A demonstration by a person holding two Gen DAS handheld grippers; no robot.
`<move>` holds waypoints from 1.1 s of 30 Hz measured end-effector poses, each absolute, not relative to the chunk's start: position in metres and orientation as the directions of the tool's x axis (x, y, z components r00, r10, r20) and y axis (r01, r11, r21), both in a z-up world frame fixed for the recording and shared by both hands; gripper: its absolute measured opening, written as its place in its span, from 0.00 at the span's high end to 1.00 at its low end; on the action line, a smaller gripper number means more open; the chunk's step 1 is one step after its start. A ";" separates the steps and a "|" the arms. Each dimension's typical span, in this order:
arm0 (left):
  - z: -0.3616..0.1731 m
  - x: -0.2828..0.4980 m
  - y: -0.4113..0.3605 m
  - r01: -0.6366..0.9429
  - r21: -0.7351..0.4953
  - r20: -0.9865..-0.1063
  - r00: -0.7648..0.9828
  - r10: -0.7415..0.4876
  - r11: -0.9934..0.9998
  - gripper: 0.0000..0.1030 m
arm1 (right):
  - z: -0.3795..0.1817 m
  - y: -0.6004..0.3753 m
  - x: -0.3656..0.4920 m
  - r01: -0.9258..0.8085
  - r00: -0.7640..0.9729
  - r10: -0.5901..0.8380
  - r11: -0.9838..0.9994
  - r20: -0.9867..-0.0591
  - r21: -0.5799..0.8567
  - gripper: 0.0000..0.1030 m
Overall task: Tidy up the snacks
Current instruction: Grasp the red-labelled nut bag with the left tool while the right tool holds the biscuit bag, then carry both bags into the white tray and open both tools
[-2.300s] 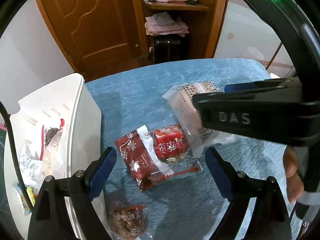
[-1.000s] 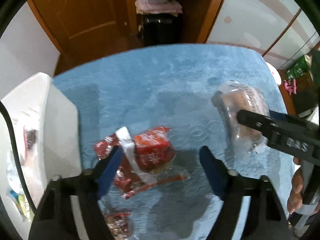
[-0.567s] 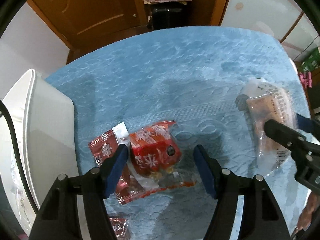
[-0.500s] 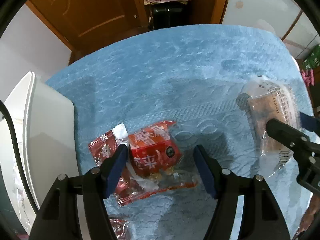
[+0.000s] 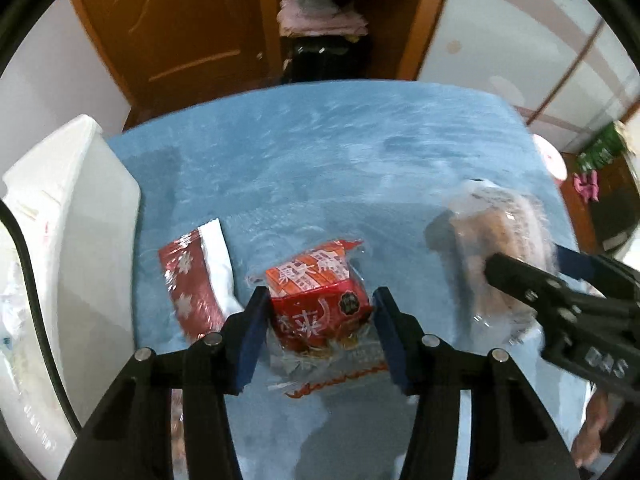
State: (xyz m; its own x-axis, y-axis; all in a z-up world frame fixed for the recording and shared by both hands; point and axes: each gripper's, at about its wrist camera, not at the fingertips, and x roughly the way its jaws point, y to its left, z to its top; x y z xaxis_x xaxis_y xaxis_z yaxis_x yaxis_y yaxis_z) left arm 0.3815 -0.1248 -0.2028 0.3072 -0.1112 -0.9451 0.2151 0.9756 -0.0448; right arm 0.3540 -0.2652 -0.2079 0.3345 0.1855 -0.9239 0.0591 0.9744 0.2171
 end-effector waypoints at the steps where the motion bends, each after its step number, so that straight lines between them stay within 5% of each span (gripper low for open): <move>1: -0.196 0.373 -0.122 0.230 -0.048 -0.941 0.315 -0.121 0.972 0.51 | -0.204 -0.266 0.350 0.056 0.340 0.189 0.974 -0.921 0.221 0.33; 13: -0.056 0.273 -0.036 0.263 -0.065 -0.874 0.450 -0.182 0.963 0.51 | -0.107 -0.228 0.285 -0.086 0.441 0.265 0.964 -0.858 0.253 0.33; 24: 0.025 0.215 0.107 0.084 0.015 -0.811 0.583 -0.037 0.996 0.51 | 0.003 -0.100 0.250 -0.324 0.529 0.354 0.924 -0.771 0.202 0.33; 33: 0.042 0.211 0.173 -0.023 0.104 -0.743 0.663 0.093 0.994 0.50 | 0.038 -0.004 0.272 -0.380 0.557 0.373 0.909 -0.742 0.172 0.33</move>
State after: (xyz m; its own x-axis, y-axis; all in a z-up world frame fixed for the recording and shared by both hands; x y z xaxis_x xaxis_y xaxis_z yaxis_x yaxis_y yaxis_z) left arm 0.2106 0.1734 0.0422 0.6625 0.0929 -0.7432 -0.0228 0.9943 0.1039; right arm 0.2715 -0.0039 0.0379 0.5572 0.3734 -0.7417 -0.3804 0.9087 0.1717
